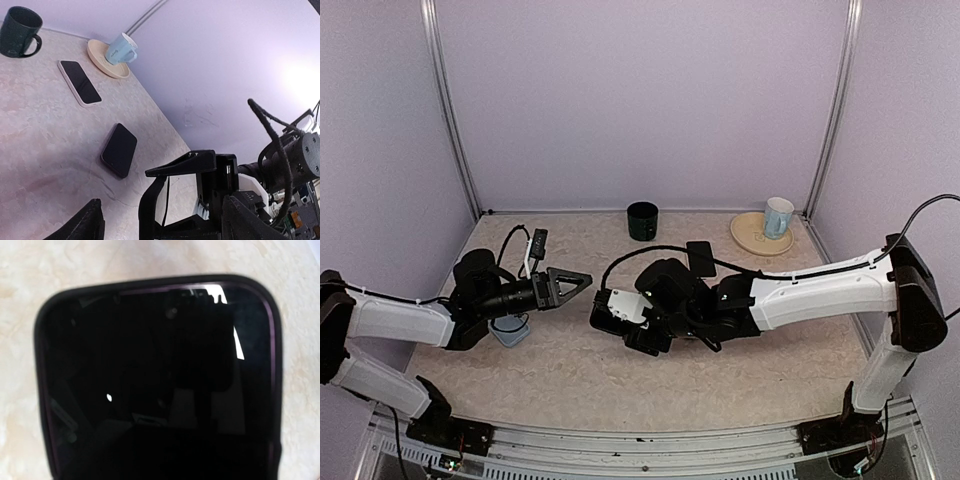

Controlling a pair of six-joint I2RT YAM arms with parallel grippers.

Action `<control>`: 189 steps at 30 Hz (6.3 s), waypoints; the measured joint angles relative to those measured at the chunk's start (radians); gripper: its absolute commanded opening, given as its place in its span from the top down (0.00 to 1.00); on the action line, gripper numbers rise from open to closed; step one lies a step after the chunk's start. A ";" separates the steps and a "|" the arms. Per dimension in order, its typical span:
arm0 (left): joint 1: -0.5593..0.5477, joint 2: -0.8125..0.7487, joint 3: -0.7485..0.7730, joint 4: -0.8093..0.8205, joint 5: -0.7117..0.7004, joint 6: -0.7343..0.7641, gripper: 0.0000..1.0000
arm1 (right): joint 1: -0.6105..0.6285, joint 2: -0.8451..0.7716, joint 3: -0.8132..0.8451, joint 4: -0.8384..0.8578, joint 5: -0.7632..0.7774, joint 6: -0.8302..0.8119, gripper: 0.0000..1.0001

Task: Put the phone into the phone case
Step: Pass from the left arm to the right, then place the phone with the phone case at the center of the board.

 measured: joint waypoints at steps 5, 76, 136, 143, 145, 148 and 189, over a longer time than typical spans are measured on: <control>0.024 -0.078 -0.045 0.002 -0.067 -0.004 0.12 | -0.020 0.013 0.037 -0.009 0.002 0.053 0.39; 0.026 -0.307 -0.171 -0.118 -0.312 0.061 0.01 | -0.370 0.682 0.733 -0.130 0.193 0.945 0.35; 0.025 -0.344 -0.194 -0.135 -0.363 0.088 0.01 | -0.411 0.813 0.885 -0.101 0.088 1.048 0.21; 0.025 -0.348 -0.195 -0.137 -0.364 0.088 0.01 | -0.412 0.818 0.886 -0.097 0.087 1.054 0.20; 0.025 -0.351 -0.195 -0.137 -0.364 0.089 0.01 | -0.412 0.818 0.886 -0.097 0.087 1.056 0.20; 0.025 -0.351 -0.195 -0.139 -0.364 0.090 0.01 | -0.412 0.819 0.890 -0.098 0.087 1.057 0.19; 0.025 -0.393 -0.219 -0.157 -0.394 0.090 0.01 | -0.415 0.740 0.754 -0.010 0.062 0.952 0.00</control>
